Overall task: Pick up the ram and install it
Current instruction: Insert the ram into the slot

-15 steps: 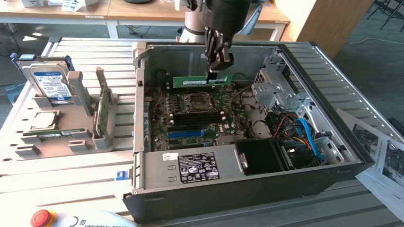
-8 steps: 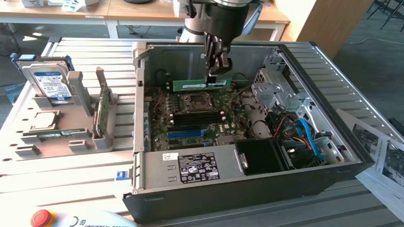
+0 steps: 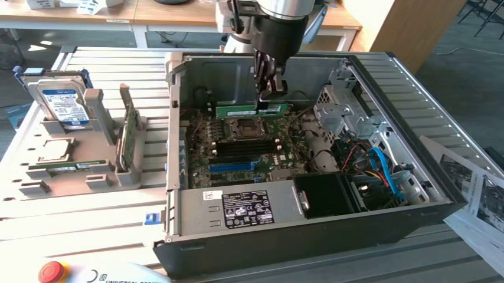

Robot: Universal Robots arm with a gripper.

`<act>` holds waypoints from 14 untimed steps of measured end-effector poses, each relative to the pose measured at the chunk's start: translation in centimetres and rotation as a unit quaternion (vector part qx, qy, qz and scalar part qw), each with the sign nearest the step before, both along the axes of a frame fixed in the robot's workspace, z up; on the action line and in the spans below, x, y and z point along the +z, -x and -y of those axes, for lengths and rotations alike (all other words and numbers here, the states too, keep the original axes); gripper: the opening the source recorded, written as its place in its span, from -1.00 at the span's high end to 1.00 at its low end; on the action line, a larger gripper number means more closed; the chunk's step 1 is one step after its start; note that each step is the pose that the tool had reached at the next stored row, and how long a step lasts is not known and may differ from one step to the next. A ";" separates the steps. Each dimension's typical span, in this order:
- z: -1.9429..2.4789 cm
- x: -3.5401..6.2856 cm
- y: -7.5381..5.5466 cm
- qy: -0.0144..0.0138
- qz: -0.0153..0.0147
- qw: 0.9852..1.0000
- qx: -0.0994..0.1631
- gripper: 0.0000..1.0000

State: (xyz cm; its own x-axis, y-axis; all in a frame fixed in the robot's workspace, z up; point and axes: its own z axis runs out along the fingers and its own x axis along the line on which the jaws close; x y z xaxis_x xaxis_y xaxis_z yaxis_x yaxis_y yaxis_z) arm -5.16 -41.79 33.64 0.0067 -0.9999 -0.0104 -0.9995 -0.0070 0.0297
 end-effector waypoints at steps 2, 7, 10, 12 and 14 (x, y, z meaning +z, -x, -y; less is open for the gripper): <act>0.00 -0.33 0.0 0.000 0.000 1.000 0.000 0.76; 0.00 -1.20 0.0 0.000 0.000 1.000 0.000 0.76; 0.00 -1.73 0.0 0.000 0.000 1.000 0.000 0.76; 0.00 -2.10 0.0 0.000 0.000 1.000 0.000 0.76; 0.00 -2.43 0.0 0.000 0.000 1.000 0.000 0.76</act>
